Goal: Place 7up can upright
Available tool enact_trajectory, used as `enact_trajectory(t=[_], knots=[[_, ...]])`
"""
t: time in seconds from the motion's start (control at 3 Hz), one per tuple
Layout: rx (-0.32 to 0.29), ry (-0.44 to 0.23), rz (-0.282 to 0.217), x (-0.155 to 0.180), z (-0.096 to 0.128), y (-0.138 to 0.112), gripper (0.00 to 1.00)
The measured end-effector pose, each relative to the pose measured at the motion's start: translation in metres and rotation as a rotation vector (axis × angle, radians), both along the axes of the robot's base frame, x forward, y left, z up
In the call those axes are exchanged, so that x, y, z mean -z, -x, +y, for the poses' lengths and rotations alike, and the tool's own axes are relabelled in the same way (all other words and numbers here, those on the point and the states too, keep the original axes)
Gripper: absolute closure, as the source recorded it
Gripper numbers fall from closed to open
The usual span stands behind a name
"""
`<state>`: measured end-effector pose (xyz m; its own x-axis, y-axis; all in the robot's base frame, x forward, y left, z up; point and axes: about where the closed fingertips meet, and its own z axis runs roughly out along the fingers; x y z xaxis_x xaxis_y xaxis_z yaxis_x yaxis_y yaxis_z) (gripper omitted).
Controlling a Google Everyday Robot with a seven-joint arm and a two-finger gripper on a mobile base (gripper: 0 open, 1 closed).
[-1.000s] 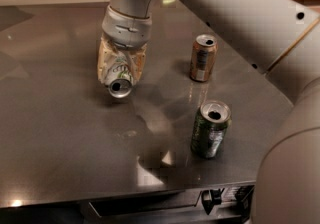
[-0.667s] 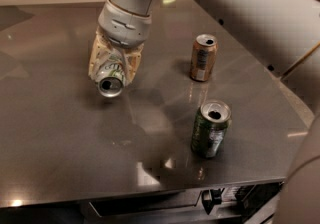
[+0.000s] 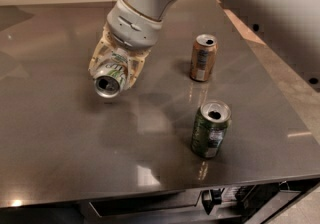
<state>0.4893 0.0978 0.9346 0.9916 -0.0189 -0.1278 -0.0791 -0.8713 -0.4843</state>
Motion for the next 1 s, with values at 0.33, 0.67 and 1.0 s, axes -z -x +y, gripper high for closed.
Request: enact_trajectory(t=[0.33,0.67,1.0], knots=[[0.001,-0.004,-0.001,0.000,0.001,0.000,1.00],[0.073,-0.039,0.000,-0.005,0.008,-0.007,1.00],[0.167,-0.072,0.008,-0.013,0.016,-0.019,1.00]])
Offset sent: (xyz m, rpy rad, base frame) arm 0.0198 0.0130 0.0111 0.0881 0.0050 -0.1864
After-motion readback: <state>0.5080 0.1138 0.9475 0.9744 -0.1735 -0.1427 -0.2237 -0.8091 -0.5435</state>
